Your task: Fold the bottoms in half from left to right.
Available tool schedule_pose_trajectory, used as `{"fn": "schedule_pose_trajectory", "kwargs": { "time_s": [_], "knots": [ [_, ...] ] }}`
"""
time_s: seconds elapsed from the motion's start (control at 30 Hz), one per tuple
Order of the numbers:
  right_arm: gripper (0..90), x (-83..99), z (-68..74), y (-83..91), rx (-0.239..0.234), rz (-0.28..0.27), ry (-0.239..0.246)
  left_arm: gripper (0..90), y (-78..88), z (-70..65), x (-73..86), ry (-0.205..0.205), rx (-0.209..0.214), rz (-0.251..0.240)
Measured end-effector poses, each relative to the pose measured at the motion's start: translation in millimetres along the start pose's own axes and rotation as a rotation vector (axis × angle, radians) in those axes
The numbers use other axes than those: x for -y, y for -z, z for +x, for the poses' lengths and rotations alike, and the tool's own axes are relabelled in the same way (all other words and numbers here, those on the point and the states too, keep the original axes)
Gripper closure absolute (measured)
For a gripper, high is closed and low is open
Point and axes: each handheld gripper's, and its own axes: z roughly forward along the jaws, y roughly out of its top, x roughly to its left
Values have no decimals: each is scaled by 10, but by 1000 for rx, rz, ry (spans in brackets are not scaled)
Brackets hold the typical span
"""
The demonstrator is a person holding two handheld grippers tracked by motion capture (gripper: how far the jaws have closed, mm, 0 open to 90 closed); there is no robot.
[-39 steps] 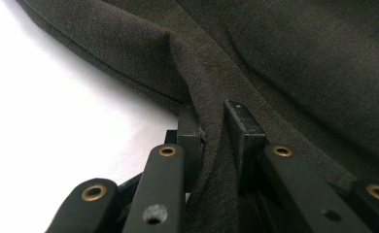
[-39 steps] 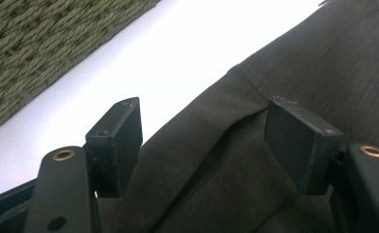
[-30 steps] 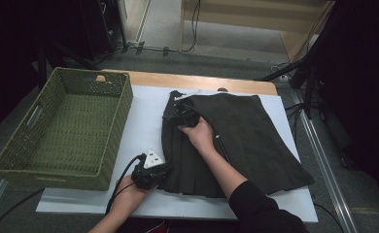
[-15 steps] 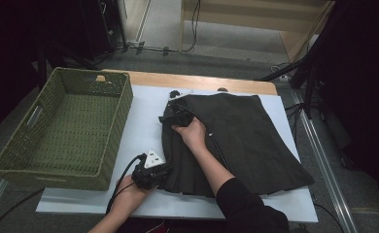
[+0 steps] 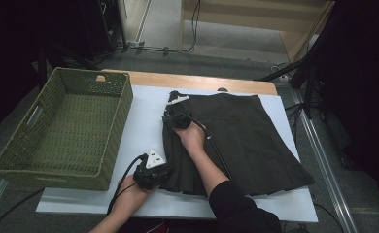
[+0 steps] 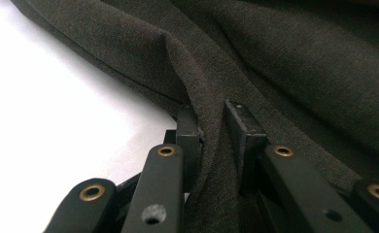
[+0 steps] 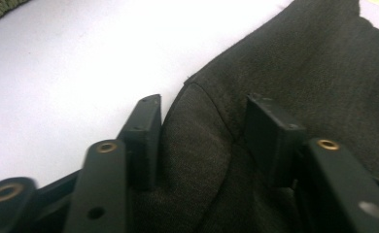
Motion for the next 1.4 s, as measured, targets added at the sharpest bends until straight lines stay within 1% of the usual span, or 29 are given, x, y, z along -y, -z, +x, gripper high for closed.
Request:
{"fn": "schedule_pose_trajectory", "kwargs": {
  "time_s": [0.07, 0.13, 0.2, 0.23, 0.33, 0.4, 0.47, 0.53, 0.6, 0.67, 0.73, 0.77, 0.93, 1.17, 1.2, 1.4],
  "knots": [
    [555, 6, -9, 11, 5, 4, -5, 779, -7, -5, -6, 0, -1, 0],
    [613, 7, -29, 19, 6, 8, 0, 779, -23, -10, -19, 8, 5, -2],
    [665, 8, -51, 27, 4, 10, -12, 779, -38, -12, -28, 19, 9, -3],
    [690, 12, -62, 32, -2, 10, -29, 779, -44, -14, -34, 18, 9, -2],
    [721, 24, -116, 44, -27, 9, -59, 779, -52, -18, -51, 18, 11, 4],
    [726, 24, -121, 44, -26, 7, -56, 781, -57, -18, -66, 21, 9, 8],
    [730, 14, -138, 48, -39, 14, -67, 783, -60, -10, -92, 43, 23, 18],
    [737, -2, -165, 60, -55, 22, -82, 790, -51, -4, -119, 60, 33, 14],
    [741, -12, -201, 75, -75, 25, -107, 793, -43, -3, -131, 64, 38, 10],
    [743, -21, -225, 96, -83, 23, -115, 796, -11, 1, -175, 79, 55, -6],
    [745, -37, -235, 129, -85, 15, -121, 797, 0, -2, -193, 86, 57, -11],
    [745, -50, -244, 155, -87, 10, -129, 796, 30, -9, -227, 91, 65, -27],
    [745, -95, -333, 293, -103, -18, -156, 797, 92, -41, -309, 81, 76, -68],
    [745, -109, -429, 411, -109, -28, -174, 796, 110, -87, -379, 71, 82, -84],
    [745, -109, -439, 424, -111, -29, -175, 796, 110, -91, -389, 75, 90, -85],
    [745, -107, -502, 492, -119, -33, -187, 796, 98, -132, -440, 75, 107, -95]
  ]
}}
